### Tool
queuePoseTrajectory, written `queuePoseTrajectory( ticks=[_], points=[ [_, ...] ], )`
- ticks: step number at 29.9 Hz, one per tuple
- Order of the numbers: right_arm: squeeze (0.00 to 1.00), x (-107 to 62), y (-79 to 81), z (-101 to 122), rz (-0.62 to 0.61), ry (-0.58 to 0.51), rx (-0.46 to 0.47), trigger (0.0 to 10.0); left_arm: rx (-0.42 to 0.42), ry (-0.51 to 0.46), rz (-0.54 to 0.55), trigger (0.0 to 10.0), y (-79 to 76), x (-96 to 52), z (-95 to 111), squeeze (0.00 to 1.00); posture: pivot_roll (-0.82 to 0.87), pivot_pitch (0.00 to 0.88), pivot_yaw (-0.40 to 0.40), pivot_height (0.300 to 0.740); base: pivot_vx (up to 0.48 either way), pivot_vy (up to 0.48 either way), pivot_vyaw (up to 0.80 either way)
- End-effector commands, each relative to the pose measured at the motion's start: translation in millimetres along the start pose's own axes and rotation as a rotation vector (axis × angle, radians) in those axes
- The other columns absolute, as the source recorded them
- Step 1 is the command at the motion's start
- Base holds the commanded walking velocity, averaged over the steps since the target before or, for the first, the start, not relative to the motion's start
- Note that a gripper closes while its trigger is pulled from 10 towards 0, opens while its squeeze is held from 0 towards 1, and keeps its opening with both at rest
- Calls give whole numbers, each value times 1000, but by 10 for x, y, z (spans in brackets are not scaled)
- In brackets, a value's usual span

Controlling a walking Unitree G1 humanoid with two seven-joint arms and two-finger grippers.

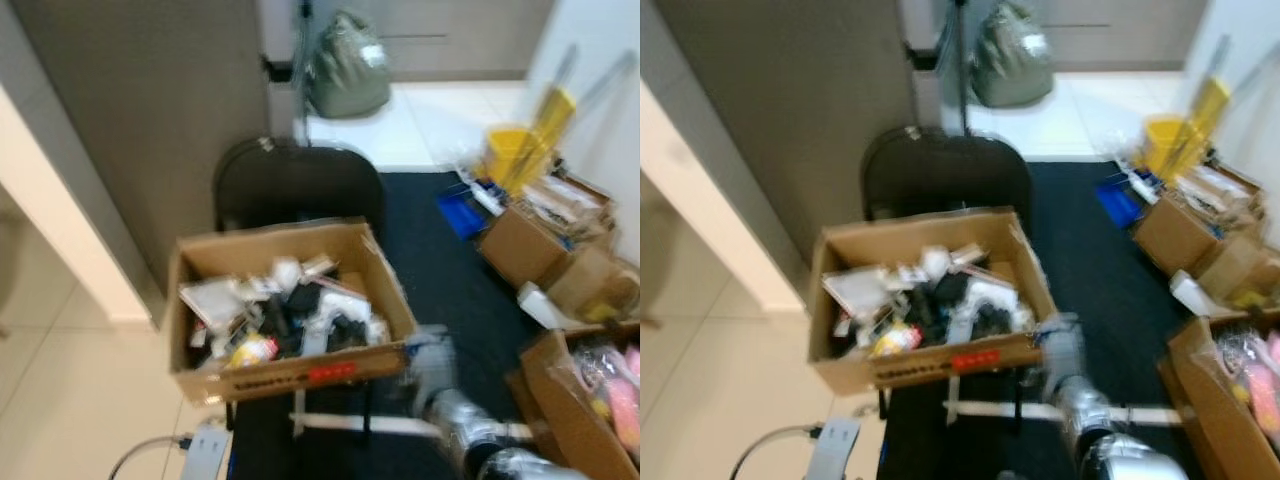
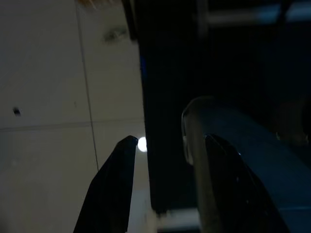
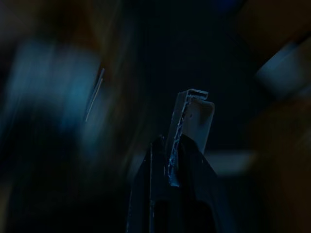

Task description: Picking trash to rubbish bin

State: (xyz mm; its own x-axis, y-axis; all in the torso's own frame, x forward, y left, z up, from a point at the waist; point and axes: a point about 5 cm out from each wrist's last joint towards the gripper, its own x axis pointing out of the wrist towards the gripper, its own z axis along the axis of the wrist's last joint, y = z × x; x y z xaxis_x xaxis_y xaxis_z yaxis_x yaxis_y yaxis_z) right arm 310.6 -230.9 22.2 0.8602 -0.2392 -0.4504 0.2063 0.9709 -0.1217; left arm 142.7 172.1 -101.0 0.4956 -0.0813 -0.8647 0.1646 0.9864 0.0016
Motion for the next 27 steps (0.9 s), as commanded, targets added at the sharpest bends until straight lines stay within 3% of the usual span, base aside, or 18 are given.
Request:
queuePoseTrajectory(
  ticks=[1,2,4,5,6,7,8,10,11,12,13,15,19,21,27],
  points=[
    [0,-20,-14,-64,-55,6,9,10000,-30,88,-10,10000,-22,-43,-234,0,73,37,11,740,240,0,0],
    [0,-20,-14,-64,-55,6,9,10000,-30,88,-10,10000,-22,-43,-234,0,73,37,11,740,240,0,0],
    [0,55,-189,444,-176,-174,-173,10000,-30,93,-12,10000,-20,-46,-248,0,67,40,12,740,0,0,0],
    [0,55,-189,444,-176,-174,-173,10000,-30,93,-12,10000,-20,-46,-248,0,67,40,12,740,0,0,0],
    [0,66,-221,782,-225,-300,-216,10000,-29,97,-13,10000,-18,-47,-252,0,64,40,10,740,0,0,0],
    [0,62,-135,1084,-174,-402,-148,10000,-28,98,-13,10000,-18,-47,-254,0,64,40,10,740,0,0,0],
    [0,62,-135,1084,-174,-402,-148,10000,-28,98,-13,10000,-18,-47,-254,0,64,40,10,740,0,0,0],
    [0,27,200,1425,82,-507,22,10000,-26,99,-15,10000,-24,-46,-252,0,64,40,10,740,0,0,0],
    [0,-19,524,1510,337,-514,129,10000,-24,98,-18,10000,-35,-43,-247,0,61,38,6,740,0,0,0],
    [0,-19,524,1510,337,-514,129,10000,-24,98,-18,10000,-35,-43,-247,0,61,38,6,740,0,0,0],
    [0,-49,708,1509,473,-489,167,10000,-23,96,-19,10000,-42,-41,-242,0,63,38,5,740,0,0,0],
    [0,-89,905,1457,638,-436,187,10000,-23,95,-21,10000,-48,-40,-240,0,64,38,2,740,0,0,0],
    [0,-204,1258,1066,910,-307,-121,10000,-29,96,-21,10000,-54,-42,-248,0,71,40,-2,740,0,0,0],
    [0,-229,1327,922,939,-267,-229,10000,-32,97,-20,10000,-55,-43,-253,0,70,41,-1,740,0,0,0],
    [0,-253,1440,766,927,-214,-259,10000,-34,97,-20,10000,-57,-45,-262,0,70,46,0,740,0,0,0]
  ],
)
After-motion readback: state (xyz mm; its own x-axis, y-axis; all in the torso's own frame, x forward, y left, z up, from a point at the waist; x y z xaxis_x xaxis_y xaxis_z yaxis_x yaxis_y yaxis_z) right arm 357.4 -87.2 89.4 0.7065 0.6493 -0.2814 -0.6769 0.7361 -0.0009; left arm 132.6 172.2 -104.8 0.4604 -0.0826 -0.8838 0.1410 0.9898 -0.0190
